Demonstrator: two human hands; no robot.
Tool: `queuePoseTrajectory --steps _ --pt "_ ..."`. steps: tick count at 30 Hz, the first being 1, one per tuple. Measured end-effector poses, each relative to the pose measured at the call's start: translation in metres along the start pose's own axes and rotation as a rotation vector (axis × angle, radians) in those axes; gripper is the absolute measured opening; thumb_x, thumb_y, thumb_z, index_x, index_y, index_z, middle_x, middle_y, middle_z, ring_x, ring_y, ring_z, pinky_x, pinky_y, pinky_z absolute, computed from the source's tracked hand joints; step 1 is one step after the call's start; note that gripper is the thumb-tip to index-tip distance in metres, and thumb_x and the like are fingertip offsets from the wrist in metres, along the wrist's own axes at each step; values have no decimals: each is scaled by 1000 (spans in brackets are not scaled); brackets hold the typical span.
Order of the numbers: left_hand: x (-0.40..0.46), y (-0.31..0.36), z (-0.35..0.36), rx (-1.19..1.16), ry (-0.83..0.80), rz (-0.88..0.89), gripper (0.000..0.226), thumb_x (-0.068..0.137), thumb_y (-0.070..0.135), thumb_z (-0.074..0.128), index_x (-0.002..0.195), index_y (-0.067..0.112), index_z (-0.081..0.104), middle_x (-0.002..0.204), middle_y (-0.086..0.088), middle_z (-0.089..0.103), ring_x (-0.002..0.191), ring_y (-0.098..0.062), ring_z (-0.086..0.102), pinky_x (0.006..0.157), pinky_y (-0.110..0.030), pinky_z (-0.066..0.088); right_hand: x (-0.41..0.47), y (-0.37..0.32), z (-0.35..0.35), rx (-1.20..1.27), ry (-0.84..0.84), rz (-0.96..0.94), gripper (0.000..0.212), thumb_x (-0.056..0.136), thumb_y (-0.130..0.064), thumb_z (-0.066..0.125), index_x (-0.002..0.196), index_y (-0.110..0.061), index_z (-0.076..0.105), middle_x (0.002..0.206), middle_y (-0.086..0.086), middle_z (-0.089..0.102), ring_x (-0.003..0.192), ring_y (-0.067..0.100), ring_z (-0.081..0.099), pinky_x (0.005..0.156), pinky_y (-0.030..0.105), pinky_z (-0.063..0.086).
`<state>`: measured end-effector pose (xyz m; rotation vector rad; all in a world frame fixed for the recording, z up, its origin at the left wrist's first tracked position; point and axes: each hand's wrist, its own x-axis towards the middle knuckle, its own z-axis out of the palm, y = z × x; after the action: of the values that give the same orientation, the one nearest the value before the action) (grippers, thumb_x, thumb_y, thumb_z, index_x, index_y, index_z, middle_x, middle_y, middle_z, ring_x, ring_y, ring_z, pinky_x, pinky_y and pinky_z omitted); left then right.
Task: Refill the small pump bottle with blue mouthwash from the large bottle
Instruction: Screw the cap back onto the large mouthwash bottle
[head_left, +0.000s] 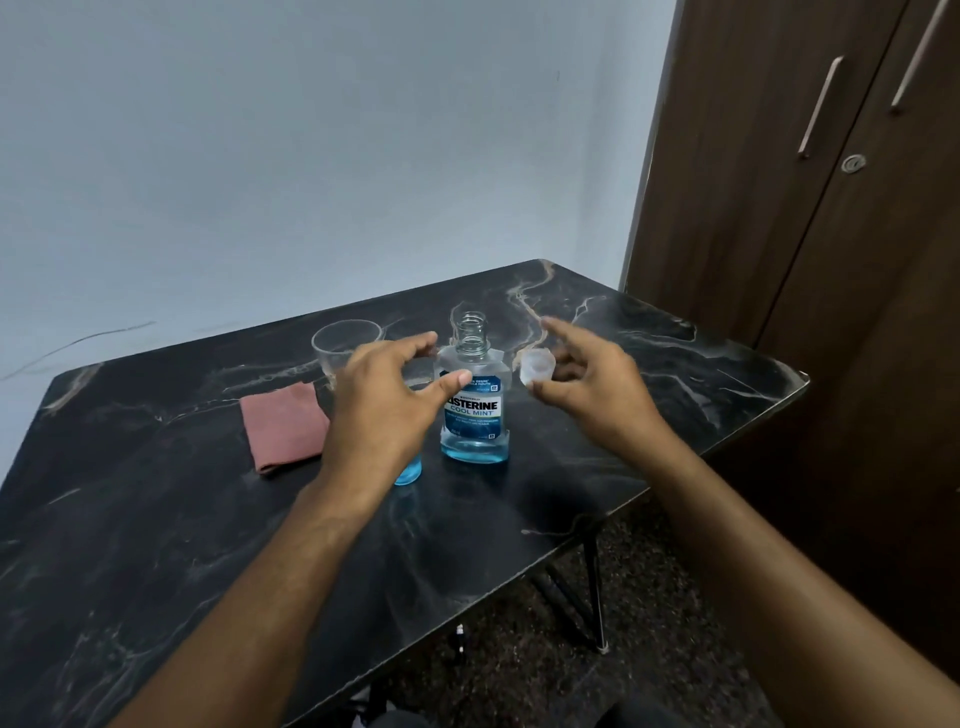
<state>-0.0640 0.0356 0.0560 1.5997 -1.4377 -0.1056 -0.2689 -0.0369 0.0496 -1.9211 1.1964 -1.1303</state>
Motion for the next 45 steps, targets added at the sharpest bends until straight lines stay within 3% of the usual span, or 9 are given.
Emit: queuePoseTrajectory --steps 3,9,11,16,24,30,36,40,45 --pt "3 3 5 33 -5 -12 55 78 45 81 128 26 69 126 3 71 124 -15 58 111 -41 42 12 -29 -11 45 -9 -40 55 78 -8 84 128 -11 59 99 4 71 82 19 73 69 33 63" --pt "4 5 10 44 35 -10 48 76 45 82 122 33 72 123 9 72 124 -14 55 109 -50 40 32 -70 -24 -457 -170 -260 53 89 -16 69 140 -27 60 98 -11 57 73 5 58 57 6 37" --pt "5 6 11 28 46 -10 48 73 46 84 118 32 74 121 10 73 122 -12 56 108 -50 40 36 -75 -23 -555 -239 -303 62 89 -18 73 147 -25 52 121 7 61 86 10 58 73 12 40" --pt "10 8 11 -15 34 -42 50 67 48 85 112 30 77 122 5 74 124 -13 60 109 -48 42 44 -87 -19 -449 -256 -314 45 79 -14 83 121 -20 69 106 -2 70 83 6 59 80 31 56" --pt "16 2 11 73 -7 -66 52 65 60 79 111 38 76 126 7 70 129 -15 53 110 -43 40 60 -105 -8 -687 -435 -437 42 90 -12 72 131 -21 68 126 0 70 92 -2 48 62 5 31" --pt "18 1 13 185 -1 -70 49 66 64 76 110 43 74 129 11 65 131 -14 45 93 -27 20 66 -112 -8 -659 -452 -329 27 88 -13 76 115 -13 76 95 2 79 72 10 71 44 7 42" --pt "19 -4 13 185 -5 -65 51 65 64 75 111 42 74 128 11 66 129 -16 48 96 -29 23 72 -113 -1 -781 -347 -289 45 74 -49 84 74 -7 68 66 6 64 56 18 54 51 26 41" --pt "20 -4 12 175 -3 -50 51 65 63 78 111 41 75 126 10 69 127 -12 52 108 -38 33 67 -106 12 -947 -203 -316 67 78 -78 60 57 -17 39 62 -2 43 53 13 41 51 27 28" --pt "19 -5 11 178 25 -26 49 66 61 79 111 42 75 126 11 69 129 -11 49 95 -30 20 65 -103 8 -861 -35 -294 77 83 -84 41 51 -14 42 55 1 47 50 17 47 51 30 32"
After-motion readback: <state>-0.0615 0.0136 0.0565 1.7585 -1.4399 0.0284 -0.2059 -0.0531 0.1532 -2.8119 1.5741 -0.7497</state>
